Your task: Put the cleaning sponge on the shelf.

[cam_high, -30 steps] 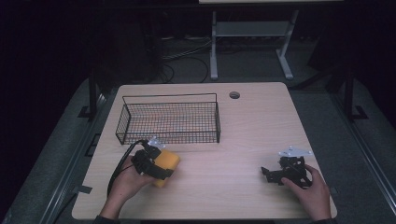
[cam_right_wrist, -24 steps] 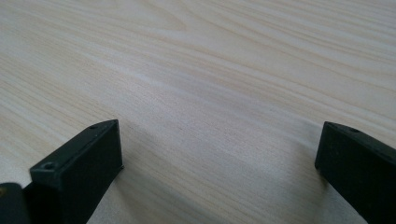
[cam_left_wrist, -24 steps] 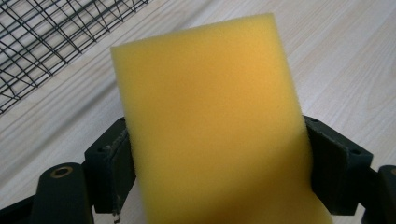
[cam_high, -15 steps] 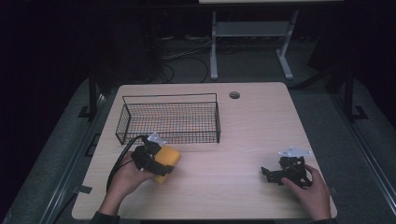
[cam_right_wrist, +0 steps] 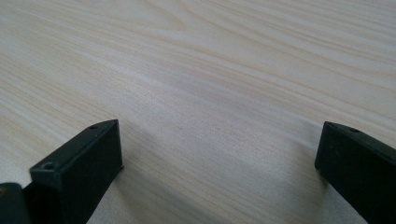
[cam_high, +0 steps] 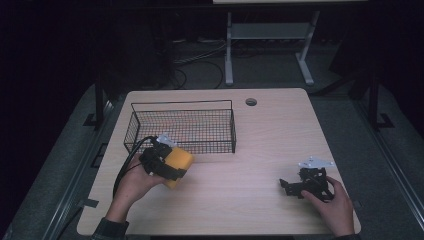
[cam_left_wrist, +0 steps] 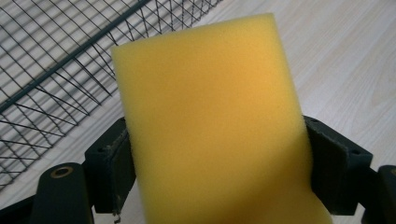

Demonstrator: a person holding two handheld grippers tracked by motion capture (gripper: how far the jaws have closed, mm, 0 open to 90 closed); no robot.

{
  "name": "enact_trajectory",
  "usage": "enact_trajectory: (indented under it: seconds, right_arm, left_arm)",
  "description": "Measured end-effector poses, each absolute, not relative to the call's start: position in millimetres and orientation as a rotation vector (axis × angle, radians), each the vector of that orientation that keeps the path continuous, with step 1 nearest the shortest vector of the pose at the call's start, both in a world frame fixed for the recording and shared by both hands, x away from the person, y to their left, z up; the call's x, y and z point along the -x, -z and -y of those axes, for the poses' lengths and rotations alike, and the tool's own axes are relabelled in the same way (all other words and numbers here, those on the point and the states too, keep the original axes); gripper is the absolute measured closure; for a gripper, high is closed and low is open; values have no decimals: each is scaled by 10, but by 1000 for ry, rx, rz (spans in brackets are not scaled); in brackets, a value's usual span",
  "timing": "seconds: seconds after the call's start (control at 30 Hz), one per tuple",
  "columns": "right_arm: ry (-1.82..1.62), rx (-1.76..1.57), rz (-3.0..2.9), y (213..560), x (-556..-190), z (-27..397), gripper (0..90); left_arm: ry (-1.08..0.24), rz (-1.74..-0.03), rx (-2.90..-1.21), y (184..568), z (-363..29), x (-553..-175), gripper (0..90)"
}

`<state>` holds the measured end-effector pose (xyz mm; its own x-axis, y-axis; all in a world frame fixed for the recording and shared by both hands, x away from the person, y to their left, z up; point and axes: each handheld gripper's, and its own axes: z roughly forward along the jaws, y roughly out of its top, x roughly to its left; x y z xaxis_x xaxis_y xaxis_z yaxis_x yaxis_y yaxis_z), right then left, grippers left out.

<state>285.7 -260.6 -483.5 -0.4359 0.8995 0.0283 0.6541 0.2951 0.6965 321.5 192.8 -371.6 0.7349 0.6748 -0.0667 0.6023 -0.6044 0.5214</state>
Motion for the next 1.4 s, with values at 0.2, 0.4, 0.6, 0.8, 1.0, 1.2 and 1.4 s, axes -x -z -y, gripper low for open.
enact_trajectory:
  seconds: [0.2, 0.4, 0.6, 0.8, 1.0, 1.2, 1.4]
  right_arm:
    - [-916, -1397, -2201, 4835, -2857, 2606, 0]
    - [-916, -1396, -2200, 4835, -2857, 2606, 0]
    - [-917, -1396, -2201, 4834, -2856, 2606, 0]
    - [-918, -1395, -2202, 4835, -2856, 2607, 0]
    - [-915, -1393, -2200, 4835, -2857, 2608, 0]
    - [-915, -1397, -2200, 4835, -2856, 2607, 0]
    - [-916, -1395, -2201, 4836, -2857, 2607, 0]
  left_arm:
    - [-191, -966, -2403, 3655, -1933, -3269, 199]
    - [-191, -971, -2405, 3628, -1935, -3329, 199]
    - [-203, -976, -2401, 3595, -1942, -3398, 199]
    - [-220, -979, -2399, 3553, -1941, -3474, 199]
    - [-233, -992, -2392, 3511, -1951, -3558, 200]
    - [-247, -1009, -2382, 3490, -1984, -3654, 200]
    - [-250, -1023, -2380, 3480, -2011, -3738, 200]
